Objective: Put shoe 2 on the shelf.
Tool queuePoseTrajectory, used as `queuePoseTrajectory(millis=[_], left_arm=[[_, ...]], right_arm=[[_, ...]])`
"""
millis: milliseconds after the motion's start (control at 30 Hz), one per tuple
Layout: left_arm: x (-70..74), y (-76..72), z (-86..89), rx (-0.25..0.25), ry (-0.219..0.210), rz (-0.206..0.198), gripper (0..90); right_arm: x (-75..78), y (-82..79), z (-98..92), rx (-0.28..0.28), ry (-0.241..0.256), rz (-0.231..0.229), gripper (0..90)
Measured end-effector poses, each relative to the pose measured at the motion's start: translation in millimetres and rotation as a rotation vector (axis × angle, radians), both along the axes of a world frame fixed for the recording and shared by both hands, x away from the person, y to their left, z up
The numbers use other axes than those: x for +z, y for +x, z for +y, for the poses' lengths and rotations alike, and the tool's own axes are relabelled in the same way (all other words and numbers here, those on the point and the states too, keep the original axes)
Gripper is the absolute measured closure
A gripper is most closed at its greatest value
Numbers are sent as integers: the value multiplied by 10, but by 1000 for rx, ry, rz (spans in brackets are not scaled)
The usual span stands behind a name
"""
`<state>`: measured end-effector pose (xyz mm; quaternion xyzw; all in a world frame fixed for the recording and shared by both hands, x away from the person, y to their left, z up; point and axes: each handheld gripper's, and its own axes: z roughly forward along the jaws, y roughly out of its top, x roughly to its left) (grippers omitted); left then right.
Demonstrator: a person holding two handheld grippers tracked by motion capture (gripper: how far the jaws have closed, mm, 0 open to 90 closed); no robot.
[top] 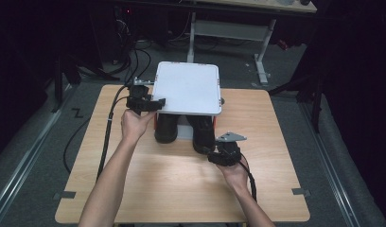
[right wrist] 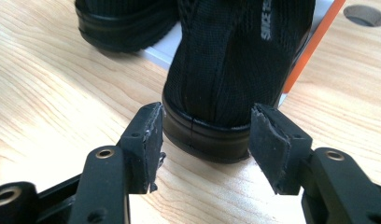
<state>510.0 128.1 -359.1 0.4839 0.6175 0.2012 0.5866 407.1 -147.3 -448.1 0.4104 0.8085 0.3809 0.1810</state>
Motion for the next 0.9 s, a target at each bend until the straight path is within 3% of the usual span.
queuePoseTrajectory(millis=[300, 600, 900], left_arm=[[-4, -3, 4, -1, -4, -3, 375], [-6, -10, 13, -5, -15, -3, 381], [-10, -17, 33, -4, -25, -5, 392]], right_arm=[[-103, 138, 36, -39, 3, 8, 446], [-103, 336, 186, -51, -38, -19, 485], [-126, 507, 231, -65, -41, -38, 496]])
